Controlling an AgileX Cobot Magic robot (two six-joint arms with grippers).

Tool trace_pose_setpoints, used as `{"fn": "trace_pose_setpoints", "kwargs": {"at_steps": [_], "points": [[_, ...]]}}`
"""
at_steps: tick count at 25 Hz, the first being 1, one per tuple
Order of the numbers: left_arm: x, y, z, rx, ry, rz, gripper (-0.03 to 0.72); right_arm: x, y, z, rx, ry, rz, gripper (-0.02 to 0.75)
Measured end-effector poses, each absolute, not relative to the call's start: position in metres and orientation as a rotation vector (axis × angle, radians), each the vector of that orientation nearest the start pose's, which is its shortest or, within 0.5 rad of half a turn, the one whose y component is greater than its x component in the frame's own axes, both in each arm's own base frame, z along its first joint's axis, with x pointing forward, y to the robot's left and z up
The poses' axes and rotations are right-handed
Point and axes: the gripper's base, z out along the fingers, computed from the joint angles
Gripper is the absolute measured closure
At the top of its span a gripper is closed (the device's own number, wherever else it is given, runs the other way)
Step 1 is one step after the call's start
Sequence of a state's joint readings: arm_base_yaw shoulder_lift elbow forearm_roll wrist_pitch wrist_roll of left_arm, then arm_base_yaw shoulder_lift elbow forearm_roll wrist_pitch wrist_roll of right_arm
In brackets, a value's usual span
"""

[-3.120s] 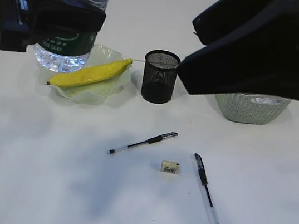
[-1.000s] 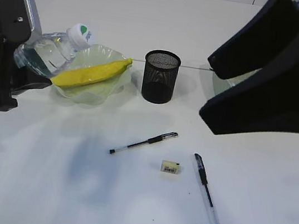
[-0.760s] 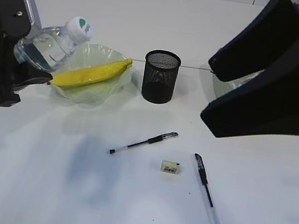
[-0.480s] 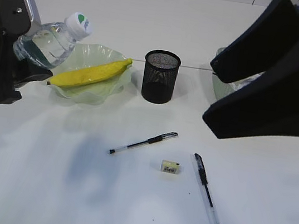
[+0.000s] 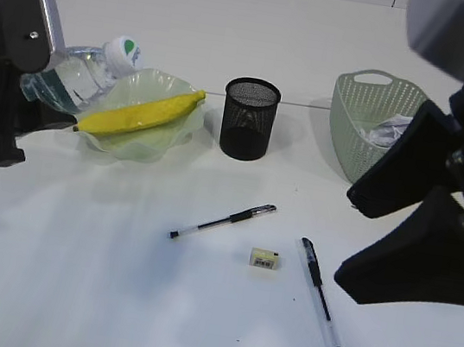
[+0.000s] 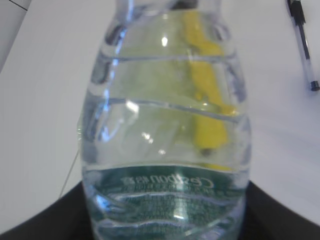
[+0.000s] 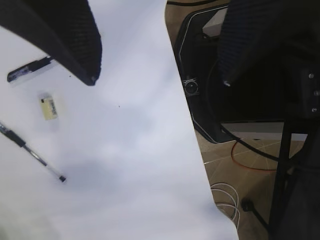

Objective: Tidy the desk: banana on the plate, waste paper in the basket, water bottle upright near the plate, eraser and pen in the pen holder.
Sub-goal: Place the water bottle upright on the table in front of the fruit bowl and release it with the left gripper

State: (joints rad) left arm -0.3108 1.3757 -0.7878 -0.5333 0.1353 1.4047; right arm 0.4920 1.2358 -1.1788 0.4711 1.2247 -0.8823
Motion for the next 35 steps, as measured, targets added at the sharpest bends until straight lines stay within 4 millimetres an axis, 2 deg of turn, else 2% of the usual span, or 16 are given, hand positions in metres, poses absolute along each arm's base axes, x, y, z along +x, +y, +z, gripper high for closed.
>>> {"fn": "trace_pose_setpoints", "kwargs": {"at_steps": [2, 8, 11, 16, 20, 24, 35], "points": [[0.274, -0.095, 0.247, 1.271, 1.818, 0.239, 0.267, 0.182, 0.141, 0.350, -1.588, 2.119, 0.527, 0.202], [0.275, -0.088, 0.207, 1.239, 1.876, 0.329, 0.267, 0.183, 0.140, 0.345, -1.581, 2.127, 0.507, 0.202], [0.271, -0.087, 0.200, 1.210, 1.860, 0.377, 0.267, 0.184, 0.140, 0.345, -1.578, 2.125, 0.503, 0.202], [0.268, -0.087, 0.196, 1.128, 1.823, 0.456, 0.267, 0.184, 0.140, 0.345, -1.577, 2.127, 0.501, 0.202], [0.271, -0.087, 0.190, 1.054, 1.811, 0.590, 0.267, 0.184, 0.140, 0.345, -1.571, 2.132, 0.503, 0.202], [0.269, -0.094, 0.185, 0.971, 1.839, 0.639, 0.267, 0.184, 0.140, 0.345, -1.566, 2.135, 0.504, 0.202], [0.268, -0.083, 0.190, 0.467, 1.935, 0.590, 0.267, 0.184, 0.140, 0.345, -1.555, 2.143, 0.506, 0.202]]}}
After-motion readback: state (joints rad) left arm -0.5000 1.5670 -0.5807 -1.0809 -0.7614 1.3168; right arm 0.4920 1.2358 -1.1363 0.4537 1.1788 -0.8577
